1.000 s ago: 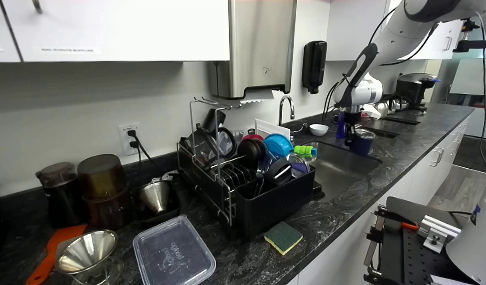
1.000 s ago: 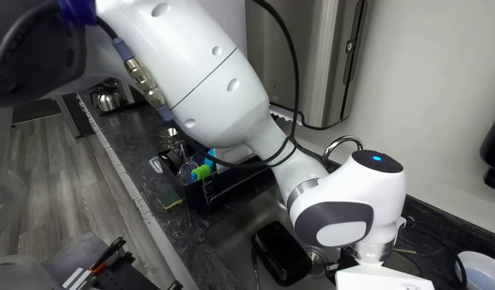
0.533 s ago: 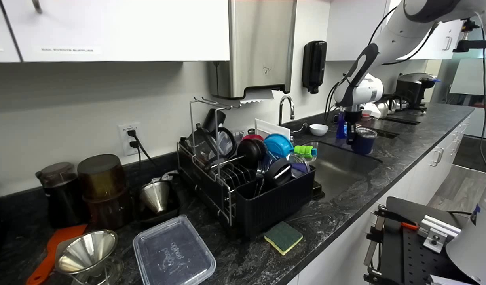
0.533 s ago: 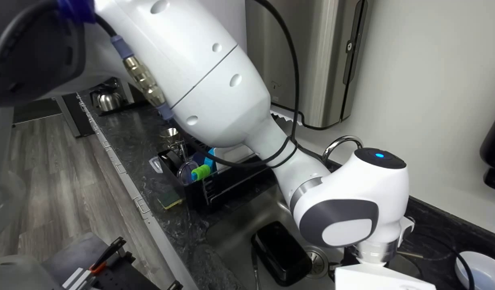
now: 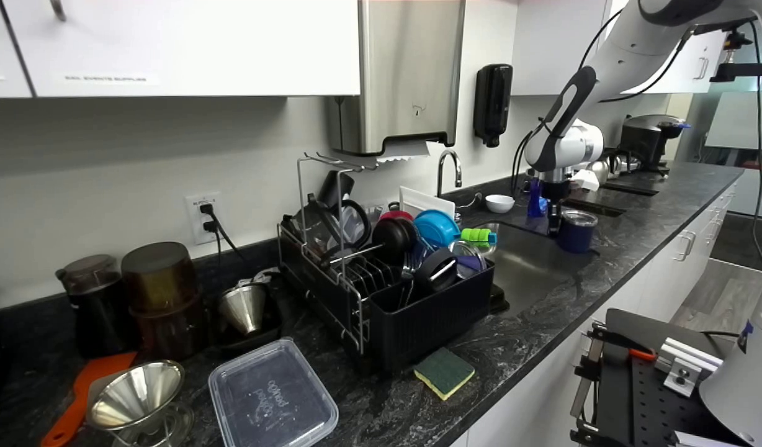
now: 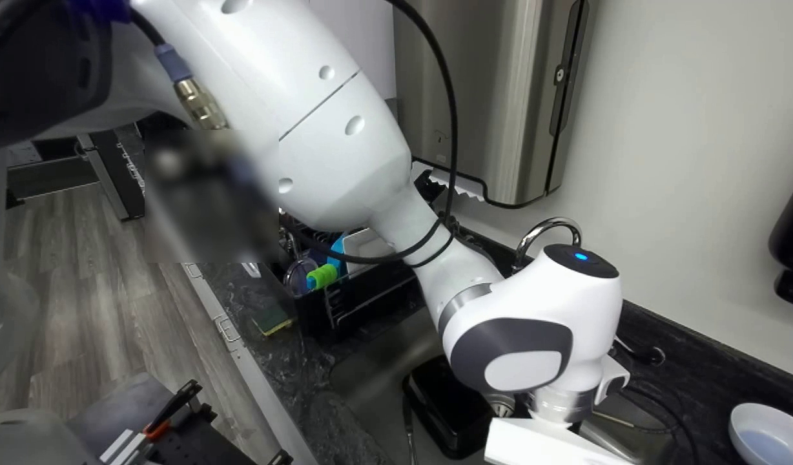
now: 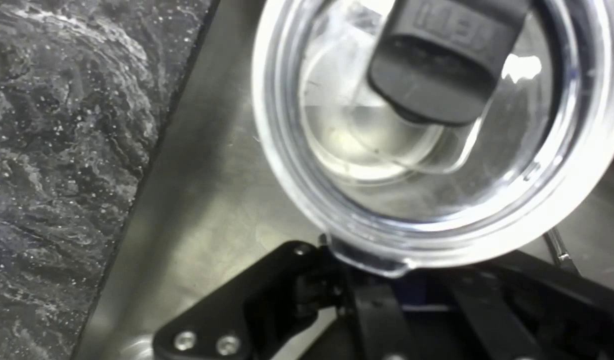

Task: Put the blue object on the dish rack

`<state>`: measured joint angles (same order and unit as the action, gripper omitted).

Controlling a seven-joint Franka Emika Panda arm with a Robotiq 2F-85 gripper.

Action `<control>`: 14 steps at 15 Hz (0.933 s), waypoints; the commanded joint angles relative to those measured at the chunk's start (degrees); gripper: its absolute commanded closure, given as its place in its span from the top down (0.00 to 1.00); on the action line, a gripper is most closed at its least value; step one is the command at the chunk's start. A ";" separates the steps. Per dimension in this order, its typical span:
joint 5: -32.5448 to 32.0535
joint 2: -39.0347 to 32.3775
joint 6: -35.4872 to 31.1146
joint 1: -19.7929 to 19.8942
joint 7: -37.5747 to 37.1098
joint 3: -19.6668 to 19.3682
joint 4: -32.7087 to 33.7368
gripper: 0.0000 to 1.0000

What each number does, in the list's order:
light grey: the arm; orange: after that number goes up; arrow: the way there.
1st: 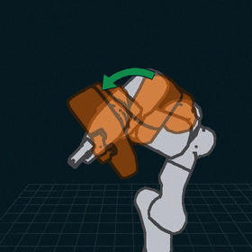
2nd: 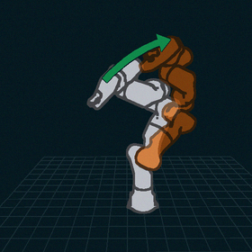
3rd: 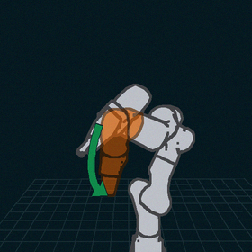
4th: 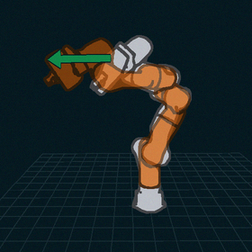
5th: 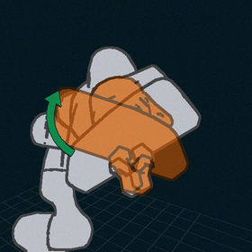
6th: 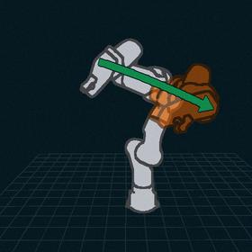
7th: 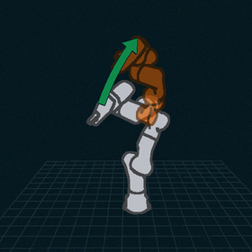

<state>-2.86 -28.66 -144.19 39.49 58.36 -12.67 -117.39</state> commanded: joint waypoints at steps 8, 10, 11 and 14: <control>-5.28 11.58 -1.96 -7.36 -8.63 -2.94 -17.12 0.04; -7.80 12.60 -2.17 -9.39 -11.27 -4.10 -19.41 0.04; -9.19 12.90 -2.38 -10.38 -12.55 -4.73 -20.40 0.04; -12.77 13.38 -2.62 -12.85 -16.14 -5.99 -22.63 0.04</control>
<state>-12.10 -17.17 -145.13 29.35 45.25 -16.45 -137.20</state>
